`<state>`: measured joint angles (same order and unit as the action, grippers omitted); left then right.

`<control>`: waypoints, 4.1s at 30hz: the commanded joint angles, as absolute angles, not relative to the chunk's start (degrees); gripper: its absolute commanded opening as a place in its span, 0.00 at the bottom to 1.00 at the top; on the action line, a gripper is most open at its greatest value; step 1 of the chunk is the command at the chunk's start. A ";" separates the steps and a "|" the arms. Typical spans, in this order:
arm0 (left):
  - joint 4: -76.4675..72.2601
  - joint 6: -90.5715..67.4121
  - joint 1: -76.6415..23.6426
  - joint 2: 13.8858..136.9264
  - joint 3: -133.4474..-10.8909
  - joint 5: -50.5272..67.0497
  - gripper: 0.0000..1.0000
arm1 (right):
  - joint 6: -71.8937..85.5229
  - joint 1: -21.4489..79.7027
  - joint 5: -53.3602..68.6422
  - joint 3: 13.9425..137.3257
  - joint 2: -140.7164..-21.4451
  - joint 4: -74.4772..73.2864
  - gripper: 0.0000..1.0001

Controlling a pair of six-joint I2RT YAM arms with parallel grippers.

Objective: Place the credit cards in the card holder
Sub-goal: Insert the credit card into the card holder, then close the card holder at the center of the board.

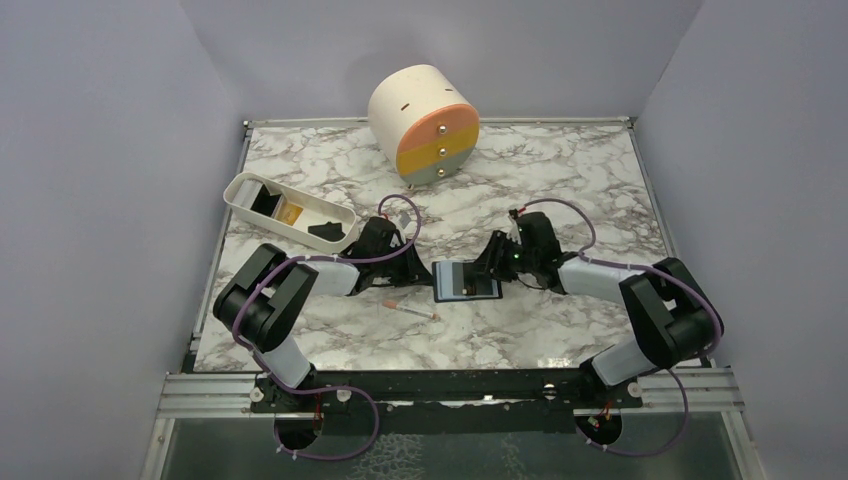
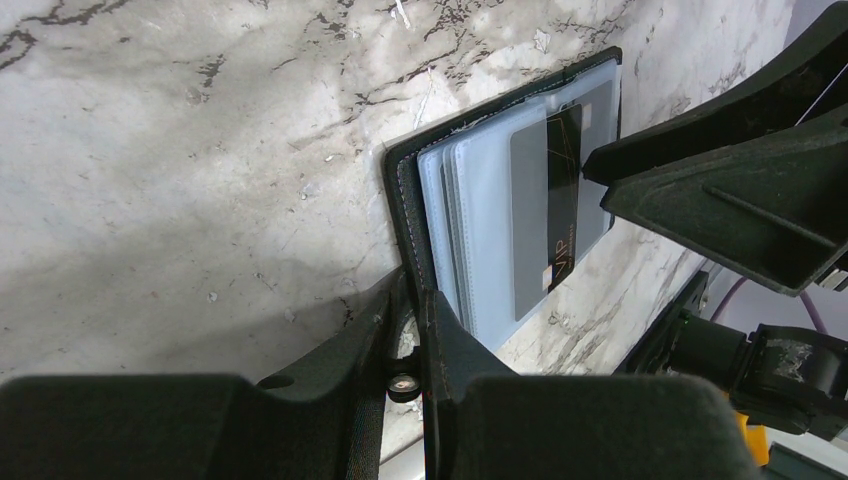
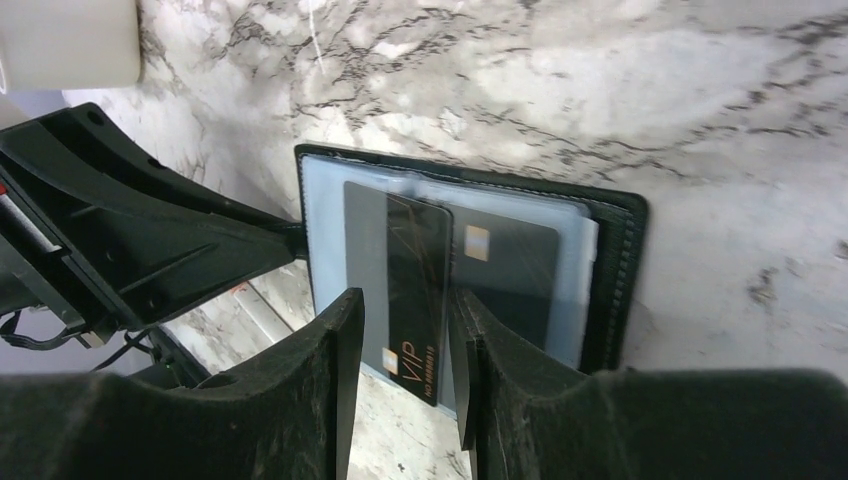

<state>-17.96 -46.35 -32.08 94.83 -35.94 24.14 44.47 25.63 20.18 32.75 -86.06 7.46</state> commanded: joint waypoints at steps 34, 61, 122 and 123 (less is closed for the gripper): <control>-18.20 -43.78 -32.52 92.82 -35.14 23.55 0.00 | 37.06 30.56 8.94 40.58 -80.77 -8.15 0.60; -18.25 -43.51 -32.57 92.64 -35.25 23.83 0.00 | 39.12 26.54 19.04 32.89 -82.65 2.89 0.91; -19.16 -46.39 -33.75 94.20 -37.35 23.96 0.02 | 44.65 28.99 37.11 36.66 -91.72 16.29 0.47; -19.23 -46.41 -33.76 94.03 -37.28 24.00 0.05 | 43.93 29.38 35.75 37.33 -92.21 14.52 0.46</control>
<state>-17.93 -45.91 -33.15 94.19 -35.90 23.94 46.17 28.12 39.68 34.81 -89.97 17.82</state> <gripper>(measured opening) 0.170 0.476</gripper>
